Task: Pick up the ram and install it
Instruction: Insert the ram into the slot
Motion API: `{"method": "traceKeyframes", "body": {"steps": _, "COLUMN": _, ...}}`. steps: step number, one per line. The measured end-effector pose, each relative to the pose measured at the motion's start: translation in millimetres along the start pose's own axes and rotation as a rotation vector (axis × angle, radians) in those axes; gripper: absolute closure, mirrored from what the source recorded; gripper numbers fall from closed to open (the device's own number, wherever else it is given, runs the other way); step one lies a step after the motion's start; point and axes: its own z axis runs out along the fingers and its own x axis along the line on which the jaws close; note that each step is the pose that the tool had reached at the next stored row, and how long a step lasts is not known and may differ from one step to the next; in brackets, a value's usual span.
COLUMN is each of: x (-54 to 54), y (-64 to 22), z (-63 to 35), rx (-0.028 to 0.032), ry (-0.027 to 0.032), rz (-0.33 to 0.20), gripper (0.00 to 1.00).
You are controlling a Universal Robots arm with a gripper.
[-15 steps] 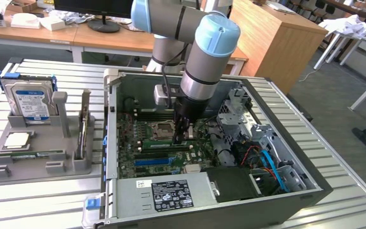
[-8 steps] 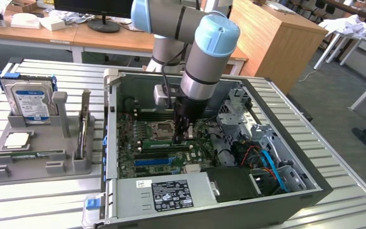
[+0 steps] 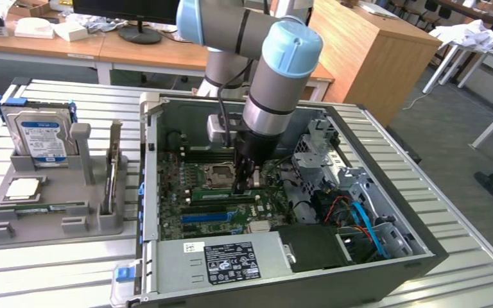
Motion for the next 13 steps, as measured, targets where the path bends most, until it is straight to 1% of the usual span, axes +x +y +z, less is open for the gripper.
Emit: {"method": "traceKeyframes", "body": {"steps": 13, "x": 0.1, "y": -0.1, "z": 3.5, "rx": -0.0001, "ry": 0.0002, "rz": 0.000, "gripper": 0.89}}
